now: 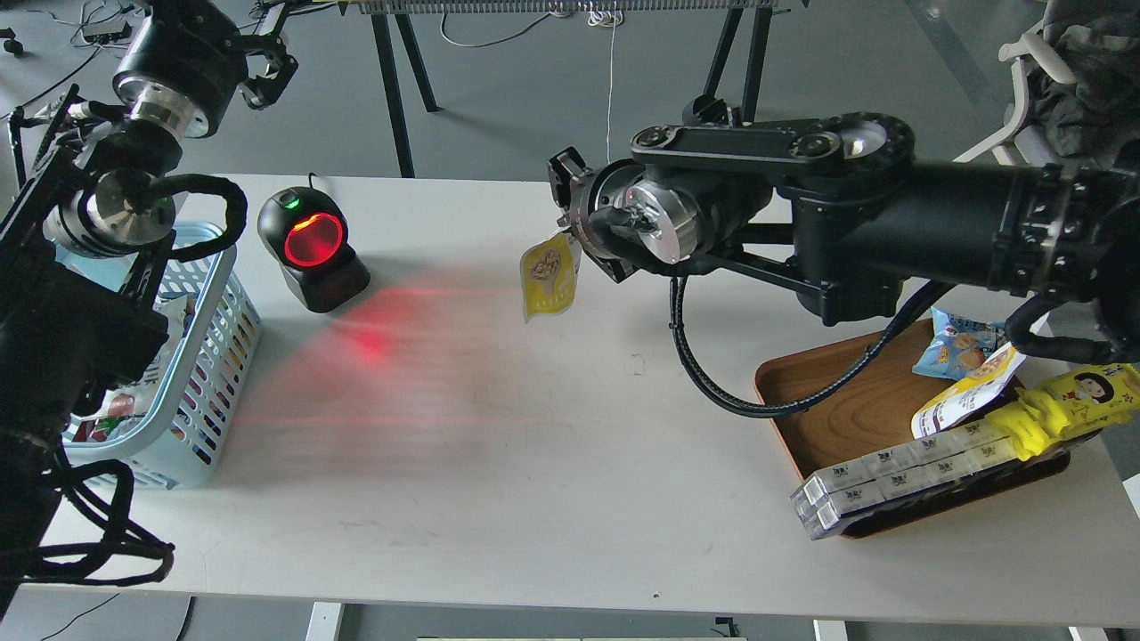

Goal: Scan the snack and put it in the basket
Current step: 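Set the yellow packet upright on the table and withdraw the right gripper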

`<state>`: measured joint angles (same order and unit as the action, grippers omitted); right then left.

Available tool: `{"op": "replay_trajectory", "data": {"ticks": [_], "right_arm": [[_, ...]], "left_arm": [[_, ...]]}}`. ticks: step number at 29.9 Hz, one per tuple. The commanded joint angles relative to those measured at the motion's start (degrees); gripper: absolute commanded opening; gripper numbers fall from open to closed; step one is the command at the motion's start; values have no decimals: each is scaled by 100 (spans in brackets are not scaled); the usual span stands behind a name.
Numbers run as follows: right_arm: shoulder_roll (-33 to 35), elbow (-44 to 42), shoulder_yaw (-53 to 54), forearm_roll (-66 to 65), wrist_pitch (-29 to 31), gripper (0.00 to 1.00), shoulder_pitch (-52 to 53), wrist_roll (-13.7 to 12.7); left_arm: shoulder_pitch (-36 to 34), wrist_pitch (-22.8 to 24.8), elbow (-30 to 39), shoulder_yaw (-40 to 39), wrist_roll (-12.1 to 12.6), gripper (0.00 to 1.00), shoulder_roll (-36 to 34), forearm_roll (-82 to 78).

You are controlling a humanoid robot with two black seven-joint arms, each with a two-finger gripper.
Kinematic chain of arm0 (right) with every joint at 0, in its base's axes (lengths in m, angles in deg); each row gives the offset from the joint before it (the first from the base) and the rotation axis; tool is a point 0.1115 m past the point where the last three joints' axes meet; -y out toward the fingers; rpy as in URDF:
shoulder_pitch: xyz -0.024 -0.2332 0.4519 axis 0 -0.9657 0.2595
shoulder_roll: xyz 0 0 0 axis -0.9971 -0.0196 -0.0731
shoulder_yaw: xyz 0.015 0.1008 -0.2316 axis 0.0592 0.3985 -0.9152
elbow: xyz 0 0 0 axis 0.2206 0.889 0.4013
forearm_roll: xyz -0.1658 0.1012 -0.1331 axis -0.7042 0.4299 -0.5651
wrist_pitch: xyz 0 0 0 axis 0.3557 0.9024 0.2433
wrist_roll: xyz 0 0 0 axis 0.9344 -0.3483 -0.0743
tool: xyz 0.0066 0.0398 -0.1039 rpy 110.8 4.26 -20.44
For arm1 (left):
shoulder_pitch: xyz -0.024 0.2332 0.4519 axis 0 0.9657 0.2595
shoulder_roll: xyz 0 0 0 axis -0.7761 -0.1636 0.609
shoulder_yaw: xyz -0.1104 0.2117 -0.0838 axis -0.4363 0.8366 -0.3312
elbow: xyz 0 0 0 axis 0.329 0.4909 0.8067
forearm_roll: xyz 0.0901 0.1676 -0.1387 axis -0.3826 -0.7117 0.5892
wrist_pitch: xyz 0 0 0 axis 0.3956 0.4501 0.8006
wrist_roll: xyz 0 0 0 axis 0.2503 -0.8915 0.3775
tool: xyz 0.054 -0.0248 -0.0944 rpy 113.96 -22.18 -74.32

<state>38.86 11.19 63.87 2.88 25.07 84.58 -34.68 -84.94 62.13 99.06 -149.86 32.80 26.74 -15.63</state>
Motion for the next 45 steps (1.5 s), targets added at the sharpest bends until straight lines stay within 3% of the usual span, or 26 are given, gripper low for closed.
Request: {"op": "replay_trajectory", "data": {"ticks": [1, 19, 25, 34, 45], "right_arm": [[-37, -121, 20, -7, 3, 0, -164, 0], [-37, -384, 29, -7, 12, 10, -323, 0], [-37, -393, 249, -34, 12, 48, -305, 0], [-37, -306, 521, -34, 12, 92, -209, 0], [120, -51, 724, -8, 126, 99, 99, 0]], "left_arm": [[-12, 0, 0, -1, 0, 100, 5, 0], [23, 9, 0, -1, 0, 100, 5, 0], [41, 9, 0, -1, 0, 100, -12, 0], [41, 9, 0, -9, 0, 100, -30, 0], [23, 0, 0, -1, 35, 100, -65, -9]]}}
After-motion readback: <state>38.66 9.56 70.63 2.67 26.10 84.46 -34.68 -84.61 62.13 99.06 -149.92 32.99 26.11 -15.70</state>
